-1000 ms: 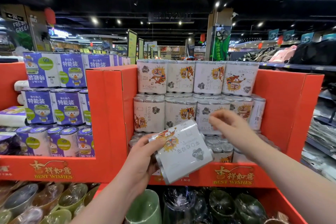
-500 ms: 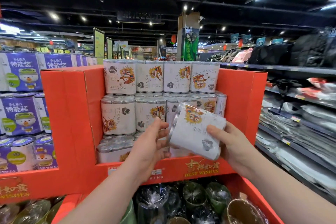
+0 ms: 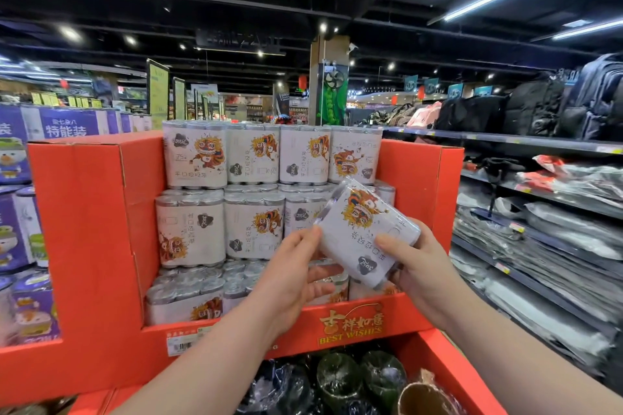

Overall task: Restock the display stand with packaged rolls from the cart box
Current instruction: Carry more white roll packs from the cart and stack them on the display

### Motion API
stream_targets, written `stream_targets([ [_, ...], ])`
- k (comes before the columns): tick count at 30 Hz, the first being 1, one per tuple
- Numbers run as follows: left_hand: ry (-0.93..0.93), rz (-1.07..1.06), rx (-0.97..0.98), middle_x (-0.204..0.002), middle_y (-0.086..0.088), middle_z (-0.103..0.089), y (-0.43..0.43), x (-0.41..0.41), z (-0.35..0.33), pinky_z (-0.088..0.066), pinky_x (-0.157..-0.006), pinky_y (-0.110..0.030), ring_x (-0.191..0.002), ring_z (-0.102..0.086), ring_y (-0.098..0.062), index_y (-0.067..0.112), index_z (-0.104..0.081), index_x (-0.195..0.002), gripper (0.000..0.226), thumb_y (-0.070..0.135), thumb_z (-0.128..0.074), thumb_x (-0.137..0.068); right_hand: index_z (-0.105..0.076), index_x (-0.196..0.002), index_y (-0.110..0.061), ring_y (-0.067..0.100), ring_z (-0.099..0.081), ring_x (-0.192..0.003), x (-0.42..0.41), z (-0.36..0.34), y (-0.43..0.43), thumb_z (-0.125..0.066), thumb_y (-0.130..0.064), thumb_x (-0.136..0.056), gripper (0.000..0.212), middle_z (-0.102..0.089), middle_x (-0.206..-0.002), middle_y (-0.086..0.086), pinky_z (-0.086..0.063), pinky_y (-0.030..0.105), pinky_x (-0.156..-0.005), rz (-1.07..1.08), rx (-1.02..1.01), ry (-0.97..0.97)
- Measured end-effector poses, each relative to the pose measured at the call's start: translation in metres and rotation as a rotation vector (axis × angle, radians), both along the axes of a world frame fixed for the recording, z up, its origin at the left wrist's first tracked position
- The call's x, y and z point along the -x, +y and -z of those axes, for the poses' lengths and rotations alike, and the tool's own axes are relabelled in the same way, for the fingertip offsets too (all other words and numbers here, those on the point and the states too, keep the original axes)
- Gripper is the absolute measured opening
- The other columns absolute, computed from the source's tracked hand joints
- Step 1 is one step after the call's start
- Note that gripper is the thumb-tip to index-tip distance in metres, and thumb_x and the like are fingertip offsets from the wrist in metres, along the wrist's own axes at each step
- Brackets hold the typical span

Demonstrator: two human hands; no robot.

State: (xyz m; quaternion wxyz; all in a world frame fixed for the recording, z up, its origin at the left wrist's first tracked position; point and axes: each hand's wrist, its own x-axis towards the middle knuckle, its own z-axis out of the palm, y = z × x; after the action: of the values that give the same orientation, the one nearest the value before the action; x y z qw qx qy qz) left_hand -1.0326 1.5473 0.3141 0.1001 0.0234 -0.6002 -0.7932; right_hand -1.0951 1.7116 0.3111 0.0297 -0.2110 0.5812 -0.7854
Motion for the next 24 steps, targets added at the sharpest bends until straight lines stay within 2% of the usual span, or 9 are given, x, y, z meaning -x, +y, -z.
stream_targets([
  [2,0.004,-0.019,-0.006,-0.109,-0.007,-0.065,0.002,0.006,-0.003,-0.05,-0.057,-0.031,-0.083,-0.065,-0.025,0.02,-0.056,-0.099,0.019,0.037,-0.047,-0.098,-0.05,-0.124,-0.007,0.026,-0.07,-0.088,0.001,-0.002,0.001,-0.075,-0.017,-0.066,0.064,-0.068,-0.113,0.016,-0.057,0.04,-0.064,-0.031,-0.019,-0.019],
  [5,0.002,-0.067,0.02,-0.102,-0.008,-0.066,0.003,0.016,-0.008,-0.051,-0.049,-0.026,-0.065,-0.066,-0.018,0.019,-0.054,-0.096,0.02,0.038,-0.048,-0.098,-0.053,-0.117,-0.006,0.016,-0.068,-0.063,0.004,-0.005,0.002,-0.072,-0.009,-0.08,0.042,-0.07,-0.092,0.01,-0.056,0.033,-0.055,-0.032,-0.053,-0.058],
  [10,0.007,-0.137,0.077,-0.085,-0.005,-0.062,0.004,0.034,-0.011,-0.048,-0.044,-0.021,-0.05,-0.061,-0.012,0.014,-0.054,-0.098,0.024,0.037,-0.047,-0.099,-0.056,-0.106,-0.016,0.017,-0.07,-0.069,0.017,-0.006,0.002,-0.065,-0.013,-0.087,0.021,-0.071,-0.089,0.004,-0.057,0.049,-0.079,-0.022,-0.072,-0.157],
  [12,0.003,-0.115,0.013,-0.088,-0.008,-0.062,0.007,0.038,-0.01,-0.049,-0.043,-0.021,-0.056,-0.064,-0.016,0.009,-0.053,-0.106,0.029,0.036,-0.046,-0.099,-0.057,-0.107,-0.016,0.017,-0.07,-0.071,0.019,-0.008,0.001,-0.064,-0.014,-0.087,0.021,-0.073,-0.093,0.004,-0.058,0.046,-0.074,-0.058,-0.074,-0.161],
  [14,-0.002,-0.073,-0.102,-0.091,-0.012,-0.063,0.01,0.042,-0.009,-0.051,-0.045,-0.023,-0.068,-0.066,-0.024,0.006,-0.051,-0.112,0.032,0.034,-0.045,-0.099,-0.053,-0.116,-0.011,0.014,-0.068,-0.067,0.021,-0.011,0.0,-0.065,-0.013,-0.087,0.032,-0.07,-0.099,0.006,-0.057,0.044,-0.074,-0.073,-0.103,-0.166],
  [17,-0.036,-0.006,-0.213,-0.094,-0.01,-0.065,0.014,0.041,-0.007,-0.053,-0.049,-0.026,-0.073,-0.069,-0.024,0.009,-0.053,-0.113,0.028,0.032,-0.046,-0.099,-0.051,-0.118,-0.006,0.015,-0.068,-0.068,0.025,-0.017,0.0,-0.062,-0.008,-0.088,0.033,-0.069,-0.101,0.008,-0.055,0.035,-0.056,-0.014,-0.106,-0.082],
  [19,-0.062,0.001,-0.102,-0.1,-0.007,-0.065,0.014,0.04,-0.005,-0.052,-0.053,-0.027,-0.077,-0.069,-0.021,0.012,-0.055,-0.111,0.025,0.032,-0.05,-0.097,-0.054,-0.116,-0.012,0.016,-0.067,-0.077,0.029,-0.025,0.002,-0.061,-0.01,-0.088,0.029,-0.067,-0.106,0.009,-0.052,0.031,-0.055,0.086,-0.104,-0.015],
  [21,-0.06,-0.033,0.071,-0.109,-0.003,-0.061,0.015,0.039,-0.003,-0.051,-0.057,-0.027,-0.081,-0.065,-0.017,0.016,-0.053,-0.117,0.027,0.031,-0.056,-0.094,-0.057,-0.109,-0.024,0.017,-0.063,-0.082,0.033,-0.036,0.006,-0.061,-0.01,-0.087,0.026,-0.066,-0.106,0.005,-0.052,0.035,-0.063,0.152,-0.13,0.059],
  [24,0.009,-0.142,0.221,-0.118,0.002,-0.053,0.014,0.042,0.002,-0.051,-0.074,-0.032,-0.098,-0.061,-0.016,0.027,-0.034,-0.139,0.061,0.029,-0.067,-0.087,-0.062,-0.102,-0.029,0.015,-0.061,-0.075,0.034,-0.053,0.013,-0.06,-0.008,-0.087,0.026,-0.067,-0.093,-0.001,-0.05,0.031,-0.062,0.175,-0.225,0.148],
])
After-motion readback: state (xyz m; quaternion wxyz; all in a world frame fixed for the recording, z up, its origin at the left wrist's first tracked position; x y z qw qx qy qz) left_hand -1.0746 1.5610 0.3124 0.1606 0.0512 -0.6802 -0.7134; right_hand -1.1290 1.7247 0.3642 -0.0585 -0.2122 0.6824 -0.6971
